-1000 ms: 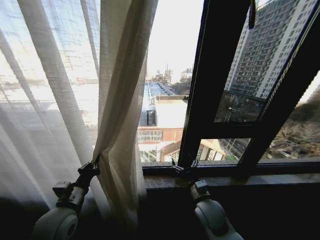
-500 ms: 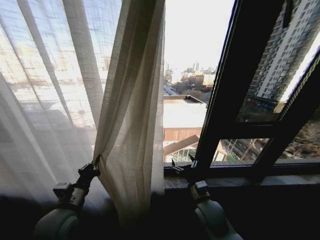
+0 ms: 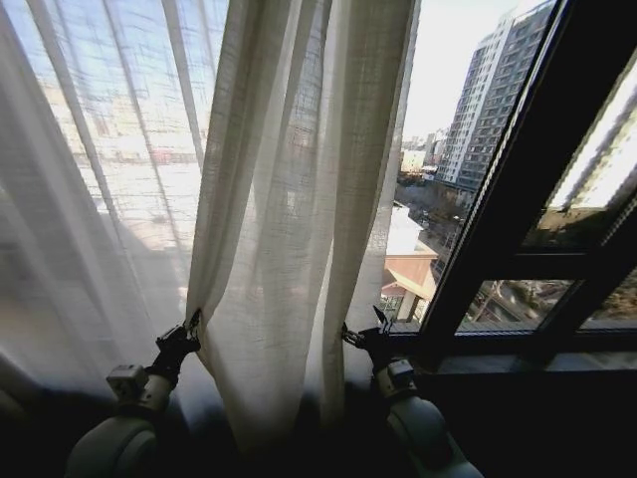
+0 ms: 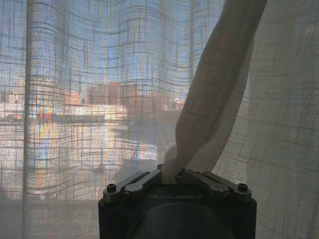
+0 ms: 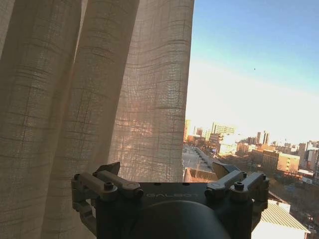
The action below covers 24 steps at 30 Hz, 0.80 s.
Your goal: Open the curtains by pulling them apart, changing their state from closed to fully open.
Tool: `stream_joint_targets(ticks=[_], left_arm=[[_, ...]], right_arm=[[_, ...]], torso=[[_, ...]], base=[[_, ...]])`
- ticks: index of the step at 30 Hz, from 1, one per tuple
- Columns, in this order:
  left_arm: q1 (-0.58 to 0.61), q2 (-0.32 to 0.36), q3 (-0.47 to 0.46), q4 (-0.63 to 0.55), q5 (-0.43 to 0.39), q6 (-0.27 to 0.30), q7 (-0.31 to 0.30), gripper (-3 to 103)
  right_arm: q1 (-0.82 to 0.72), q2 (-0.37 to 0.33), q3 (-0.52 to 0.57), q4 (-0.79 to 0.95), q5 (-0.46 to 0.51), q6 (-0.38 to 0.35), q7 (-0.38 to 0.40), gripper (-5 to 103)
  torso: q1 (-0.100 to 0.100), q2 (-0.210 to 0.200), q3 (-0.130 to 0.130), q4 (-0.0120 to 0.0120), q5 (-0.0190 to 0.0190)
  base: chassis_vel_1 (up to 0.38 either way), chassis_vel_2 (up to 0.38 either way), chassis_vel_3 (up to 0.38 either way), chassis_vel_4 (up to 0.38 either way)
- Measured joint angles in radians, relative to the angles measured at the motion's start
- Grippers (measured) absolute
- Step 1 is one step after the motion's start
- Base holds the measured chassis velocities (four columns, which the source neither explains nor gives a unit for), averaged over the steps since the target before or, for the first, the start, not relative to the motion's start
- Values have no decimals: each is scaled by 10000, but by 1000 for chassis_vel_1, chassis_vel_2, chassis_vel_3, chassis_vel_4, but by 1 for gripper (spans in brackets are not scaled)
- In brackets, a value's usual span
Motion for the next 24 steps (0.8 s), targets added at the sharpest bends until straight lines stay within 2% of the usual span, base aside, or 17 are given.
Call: stream_joint_targets(ticks=[4, 9, 11, 24], left_arm=[[56, -121, 42, -73, 36, 24, 10, 0], [204, -189, -18, -215, 89, 40, 9, 0], [212, -147, -158, -296, 38, 53, -20, 0], [247, -87, -298, -376, -73, 73, -55, 0]], right_arm=[[56, -123, 60, 50, 191, -43, 27, 100], [107, -153, 9, 73, 282, -86, 85, 100], [160, -159, -64, 97, 312, -172, 85, 100], [179, -156, -157, 128, 365, -240, 95, 100]], torso=[[0, -1, 0, -6, 1], [0, 0, 0, 1, 0], [0, 1, 0, 4, -12], [0, 0, 0, 1, -4]], base=[[-39, -56, 15, 35], [-24, -14, 21, 4], [0, 0, 0, 0], [0, 0, 0, 0]])
